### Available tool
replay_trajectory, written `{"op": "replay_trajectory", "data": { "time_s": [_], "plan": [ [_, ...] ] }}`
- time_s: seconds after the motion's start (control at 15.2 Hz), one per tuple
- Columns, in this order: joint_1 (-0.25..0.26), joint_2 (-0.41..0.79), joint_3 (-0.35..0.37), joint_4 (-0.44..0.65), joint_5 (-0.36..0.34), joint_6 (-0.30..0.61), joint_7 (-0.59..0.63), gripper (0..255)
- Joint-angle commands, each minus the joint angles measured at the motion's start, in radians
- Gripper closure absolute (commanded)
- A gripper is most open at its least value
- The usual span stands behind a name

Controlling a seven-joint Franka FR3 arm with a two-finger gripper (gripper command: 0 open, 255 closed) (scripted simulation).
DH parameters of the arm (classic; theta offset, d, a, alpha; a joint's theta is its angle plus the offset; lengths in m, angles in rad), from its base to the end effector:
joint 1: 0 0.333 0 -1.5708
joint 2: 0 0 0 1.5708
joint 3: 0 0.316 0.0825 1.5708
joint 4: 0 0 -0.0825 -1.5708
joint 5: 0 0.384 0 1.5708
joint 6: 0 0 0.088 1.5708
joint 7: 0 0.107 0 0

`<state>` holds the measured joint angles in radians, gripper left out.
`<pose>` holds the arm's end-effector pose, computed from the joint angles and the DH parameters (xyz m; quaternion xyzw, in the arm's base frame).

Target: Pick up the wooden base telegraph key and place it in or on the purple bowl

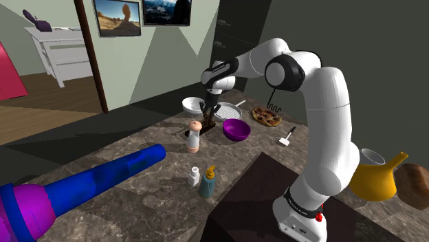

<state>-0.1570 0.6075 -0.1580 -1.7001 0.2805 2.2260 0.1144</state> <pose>0.6410 -0.1890 0.2391 -0.9552 0.2871 0.0279 0.0656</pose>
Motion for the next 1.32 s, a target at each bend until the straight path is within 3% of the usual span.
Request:
{"op": "replay_trajectory", "data": {
  "time_s": [0.0,0.4,1.25],
  "plan": [
    [0.000,0.000,0.000,0.000,0.000,0.000,0.000,255],
    [0.000,0.000,0.000,0.000,0.000,0.000,0.000,255],
    [0.009,-0.099,-0.017,0.028,-0.030,-0.124,0.031,255]
  ]
}}
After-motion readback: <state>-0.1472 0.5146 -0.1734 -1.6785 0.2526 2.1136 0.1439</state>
